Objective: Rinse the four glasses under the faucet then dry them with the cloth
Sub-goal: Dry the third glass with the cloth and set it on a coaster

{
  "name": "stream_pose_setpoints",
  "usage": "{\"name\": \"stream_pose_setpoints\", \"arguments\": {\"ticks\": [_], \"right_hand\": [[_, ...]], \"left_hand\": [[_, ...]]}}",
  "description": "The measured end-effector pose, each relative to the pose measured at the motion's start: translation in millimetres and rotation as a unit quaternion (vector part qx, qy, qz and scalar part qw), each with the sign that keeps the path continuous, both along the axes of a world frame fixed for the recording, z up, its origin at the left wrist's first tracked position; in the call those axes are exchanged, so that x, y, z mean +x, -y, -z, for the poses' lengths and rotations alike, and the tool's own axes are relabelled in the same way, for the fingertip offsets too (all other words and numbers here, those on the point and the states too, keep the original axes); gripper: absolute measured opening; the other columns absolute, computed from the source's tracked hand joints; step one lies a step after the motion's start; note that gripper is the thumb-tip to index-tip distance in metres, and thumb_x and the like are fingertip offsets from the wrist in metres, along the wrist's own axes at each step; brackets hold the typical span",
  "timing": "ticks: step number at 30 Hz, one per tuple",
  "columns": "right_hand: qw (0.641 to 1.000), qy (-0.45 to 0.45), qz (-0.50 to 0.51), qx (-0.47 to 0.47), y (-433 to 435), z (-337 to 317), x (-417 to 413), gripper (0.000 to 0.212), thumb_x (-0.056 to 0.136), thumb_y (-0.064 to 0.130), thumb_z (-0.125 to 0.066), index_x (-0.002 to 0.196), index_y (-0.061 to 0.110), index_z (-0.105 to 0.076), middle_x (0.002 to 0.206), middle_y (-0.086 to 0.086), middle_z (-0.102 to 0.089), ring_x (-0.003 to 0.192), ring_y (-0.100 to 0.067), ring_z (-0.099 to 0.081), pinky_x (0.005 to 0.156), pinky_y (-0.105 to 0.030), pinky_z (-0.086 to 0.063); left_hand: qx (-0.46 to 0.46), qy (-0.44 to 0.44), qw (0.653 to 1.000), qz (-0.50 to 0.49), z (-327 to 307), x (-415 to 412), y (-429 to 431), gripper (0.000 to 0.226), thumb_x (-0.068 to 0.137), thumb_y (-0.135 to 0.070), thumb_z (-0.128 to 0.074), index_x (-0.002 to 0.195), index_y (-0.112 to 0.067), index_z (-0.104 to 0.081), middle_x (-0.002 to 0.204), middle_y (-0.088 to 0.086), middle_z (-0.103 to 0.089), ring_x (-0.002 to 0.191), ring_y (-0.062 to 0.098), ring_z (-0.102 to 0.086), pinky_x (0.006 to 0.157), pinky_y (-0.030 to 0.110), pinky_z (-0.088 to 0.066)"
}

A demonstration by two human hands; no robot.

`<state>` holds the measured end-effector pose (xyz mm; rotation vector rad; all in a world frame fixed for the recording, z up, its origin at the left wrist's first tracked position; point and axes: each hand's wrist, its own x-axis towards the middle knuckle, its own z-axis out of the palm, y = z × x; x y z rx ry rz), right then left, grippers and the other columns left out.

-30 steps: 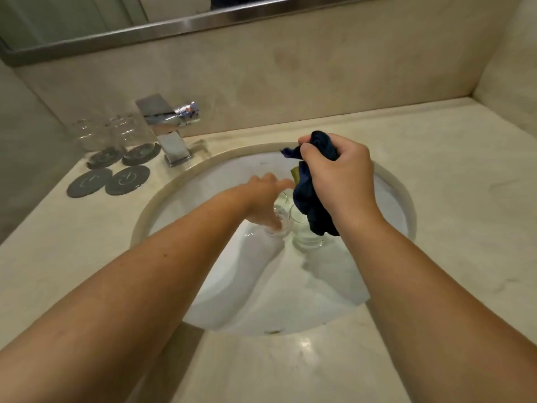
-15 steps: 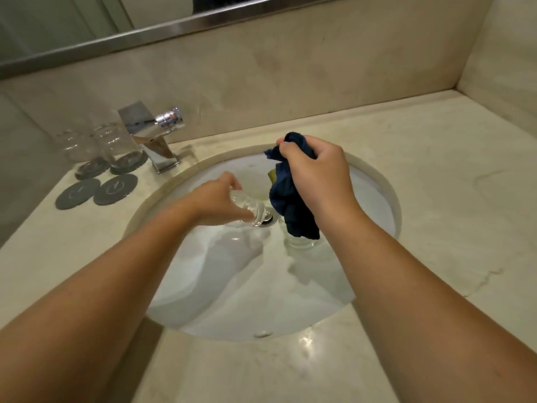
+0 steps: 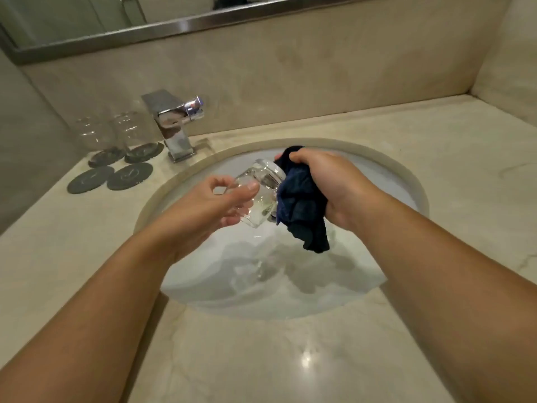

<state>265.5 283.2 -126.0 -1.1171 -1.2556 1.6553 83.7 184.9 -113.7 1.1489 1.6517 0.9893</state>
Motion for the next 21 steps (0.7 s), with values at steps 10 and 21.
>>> {"name": "stream_pose_setpoints", "arguments": {"ticks": [10,21], "right_hand": [[0.973,0.065,-0.032,0.217,14.2,-15.8,1.6,0.023,0.102,0.021,-0.059,0.101,0.025,-0.082,0.101,0.006,-0.083,0.100,-0.016,-0.077,0.101,-0.041,-0.058],[0.894,0.209,-0.075,0.389,36.8,-23.5,-4.1,0.033,0.108,0.029,-0.056,0.137,0.037,-0.070,0.140,0.025,-0.065,0.117,0.003,-0.065,0.093,-0.005,-0.047]], "left_hand": [[0.069,-0.142,0.986,0.053,6.3,3.4,6.6,0.049,0.082,-0.039,-0.090,0.120,-0.048,-0.061,0.112,-0.018,-0.074,0.101,-0.008,-0.069,0.075,0.012,-0.051],[0.241,-0.279,0.929,0.021,11.1,-3.7,-0.9,0.069,0.075,-0.052,-0.089,0.137,-0.047,-0.058,0.117,-0.021,-0.071,0.106,0.001,-0.065,0.088,0.022,-0.054]]}}
